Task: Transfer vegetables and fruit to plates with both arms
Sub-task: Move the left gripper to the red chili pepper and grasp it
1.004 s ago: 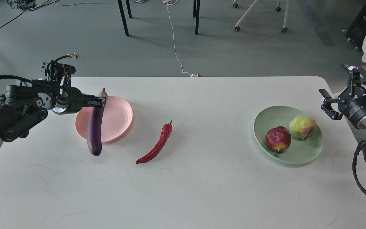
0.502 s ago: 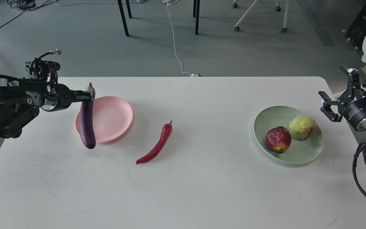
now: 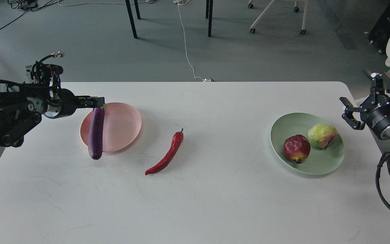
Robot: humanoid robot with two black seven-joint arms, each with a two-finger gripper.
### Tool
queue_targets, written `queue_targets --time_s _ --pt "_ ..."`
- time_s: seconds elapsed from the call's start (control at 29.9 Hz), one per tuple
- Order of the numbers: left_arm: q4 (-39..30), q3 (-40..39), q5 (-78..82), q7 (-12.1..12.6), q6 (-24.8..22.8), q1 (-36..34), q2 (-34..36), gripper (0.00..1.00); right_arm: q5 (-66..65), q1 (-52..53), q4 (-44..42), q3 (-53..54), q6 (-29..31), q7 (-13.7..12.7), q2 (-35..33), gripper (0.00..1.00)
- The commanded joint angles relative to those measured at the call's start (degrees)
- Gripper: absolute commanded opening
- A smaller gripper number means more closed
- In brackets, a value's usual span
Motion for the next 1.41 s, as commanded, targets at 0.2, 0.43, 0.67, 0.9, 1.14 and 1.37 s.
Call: queue_targets --time_s 0.2,0.43,0.67,0.9,1.14,1.37 --pt "-26.6 -0.2 0.9 1.1 -0.2 -4.5 3.4 0.79 0.0 -0.1 0.0 -0.1 0.0 0.0 0.0 0.97" --pt "-31.1 1.4 6.7 5.1 -0.4 -3.1 -3.0 0.81 0.0 -0.2 -0.1 0.0 0.0 0.0 -0.2 0.97" --pt "-28.0 5.0 9.1 5.2 -0.3 -1.8 -7.0 0.91 0.0 -0.6 -0.3 0.0 0.0 0.0 -0.4 0.97" --pt "-26.3 5.0 9.1 7.0 -0.6 -0.8 -9.6 0.97 0.0 -1.0 -0.4 0.1 0.0 0.0 -0.4 0.97" --pt "-24.2 5.7 9.2 7.9 -0.6 0.7 -11.5 0.97 0.0 -1.0 -0.4 0.1 0.0 0.0 -0.4 0.97" --pt "-21.7 8.1 9.3 7.9 -0.6 1.5 -12.3 0.95 0.0 -1.0 -0.4 0.1 0.0 0.0 -0.5 0.97"
